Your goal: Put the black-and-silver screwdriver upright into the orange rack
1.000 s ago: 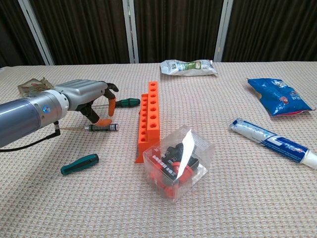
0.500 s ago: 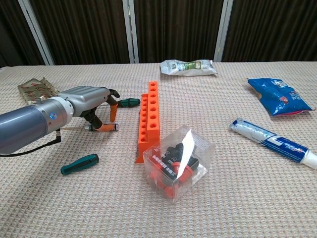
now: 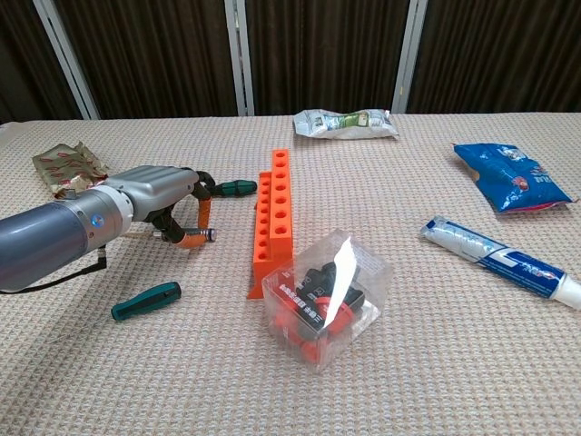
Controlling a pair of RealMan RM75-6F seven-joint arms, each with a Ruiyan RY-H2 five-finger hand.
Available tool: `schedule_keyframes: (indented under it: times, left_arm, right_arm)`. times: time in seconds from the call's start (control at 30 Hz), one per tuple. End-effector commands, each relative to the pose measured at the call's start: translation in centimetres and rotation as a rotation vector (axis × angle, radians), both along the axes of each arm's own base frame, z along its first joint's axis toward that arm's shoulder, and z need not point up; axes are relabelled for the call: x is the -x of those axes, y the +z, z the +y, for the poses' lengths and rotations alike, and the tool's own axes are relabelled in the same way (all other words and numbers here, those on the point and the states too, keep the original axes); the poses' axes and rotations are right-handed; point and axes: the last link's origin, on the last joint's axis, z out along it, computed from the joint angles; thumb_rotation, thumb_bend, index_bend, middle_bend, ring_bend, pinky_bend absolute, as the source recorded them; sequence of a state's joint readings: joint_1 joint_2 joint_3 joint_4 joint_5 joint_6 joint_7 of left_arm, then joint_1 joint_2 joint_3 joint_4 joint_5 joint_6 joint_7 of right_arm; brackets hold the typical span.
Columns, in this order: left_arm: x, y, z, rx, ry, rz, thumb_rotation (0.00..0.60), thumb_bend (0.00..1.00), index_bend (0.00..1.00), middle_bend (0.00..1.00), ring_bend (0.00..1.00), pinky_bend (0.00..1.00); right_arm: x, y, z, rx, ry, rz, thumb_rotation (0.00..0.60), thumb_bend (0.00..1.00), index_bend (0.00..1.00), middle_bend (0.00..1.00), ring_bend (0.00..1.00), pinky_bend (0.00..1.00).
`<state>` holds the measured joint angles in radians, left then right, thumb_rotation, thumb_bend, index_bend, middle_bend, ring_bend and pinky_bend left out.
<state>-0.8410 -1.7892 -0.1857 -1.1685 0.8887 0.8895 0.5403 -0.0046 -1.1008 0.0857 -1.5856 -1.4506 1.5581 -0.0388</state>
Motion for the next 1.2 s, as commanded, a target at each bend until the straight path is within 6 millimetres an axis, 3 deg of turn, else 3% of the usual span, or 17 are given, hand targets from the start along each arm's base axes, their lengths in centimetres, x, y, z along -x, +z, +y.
schedule_keyframes:
  times: [0.03,0.3,0.6,0.9,1.2]
  left_arm:
    - [0.0,0.0,0.0,-0.002,0.004,-0.006,0.529,0.35,0.49,0.04,0.0,0.0]
    - [0.2,0.0,-0.2,0.005,0.009,-0.011,0.529,0.36,0.51,0.05,0.0,0.0]
    - [0.3,0.1,-0.4,-0.008,0.022,-0.069,0.527,0.49,0.63,0.1,0.0,0.0]
    - [-0.4,4.1,-0.4,-0.061,0.019,-0.234,0.53,0.5,0.65,0.11,0.0,0.0]
    - [-2.5,11.3,0.0,-0.088,0.068,-0.571,0.525,0.5,0.66,0.13,0.0,0.0]
  right_arm:
    - [0.0,0.0,0.0,0.003,0.0,-0.003,0.6,0.0,0.05,0.07,0.0,0.15]
    - [0.0,0.1,0.1,0.006,0.0,-0.001,0.6,0.0,0.05,0.07,0.0,0.15]
    - [-0.1,0.2,0.2,0.014,0.008,-0.001,0.6,0.0,0.05,0.07,0.0,0.15]
    - [-0.3,0.2,0.3,0.017,0.019,-0.002,0.6,0.0,0.05,0.07,0.0,0.15]
    - [-0.4,0.1,0.2,0.016,0.024,-0.009,0.6,0.0,0.05,0.07,0.0,0.15]
